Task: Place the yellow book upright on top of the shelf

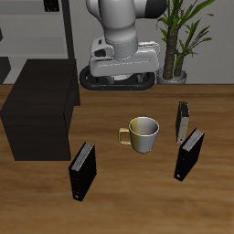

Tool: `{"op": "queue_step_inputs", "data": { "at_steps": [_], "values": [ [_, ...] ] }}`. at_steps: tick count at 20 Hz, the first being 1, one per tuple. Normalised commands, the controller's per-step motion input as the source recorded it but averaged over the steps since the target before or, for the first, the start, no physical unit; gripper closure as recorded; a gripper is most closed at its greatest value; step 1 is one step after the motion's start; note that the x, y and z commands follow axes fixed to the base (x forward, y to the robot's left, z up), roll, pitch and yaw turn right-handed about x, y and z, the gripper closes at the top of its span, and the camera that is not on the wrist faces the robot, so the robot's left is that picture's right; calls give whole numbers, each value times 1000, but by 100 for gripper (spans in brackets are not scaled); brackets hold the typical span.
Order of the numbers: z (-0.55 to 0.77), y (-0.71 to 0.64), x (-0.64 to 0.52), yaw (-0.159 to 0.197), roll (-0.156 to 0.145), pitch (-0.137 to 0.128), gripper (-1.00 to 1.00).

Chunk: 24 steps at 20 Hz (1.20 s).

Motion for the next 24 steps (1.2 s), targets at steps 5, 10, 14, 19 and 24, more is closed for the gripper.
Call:
{"op": "queue_step_inputs", "data": {
  "at_steps": [5,10,14,19,24],
  "values": [
    [10,87,-20,7,-15,-26,-100],
    [-35,206,-74,-73,-31,6,-100],
    [-107,253,-136,-65,-26,-15,-100],
    [-190,486,-197,22,-36,-83,-100],
    [-242,478,-237,-1,47,-21,-100]
  ]
}}
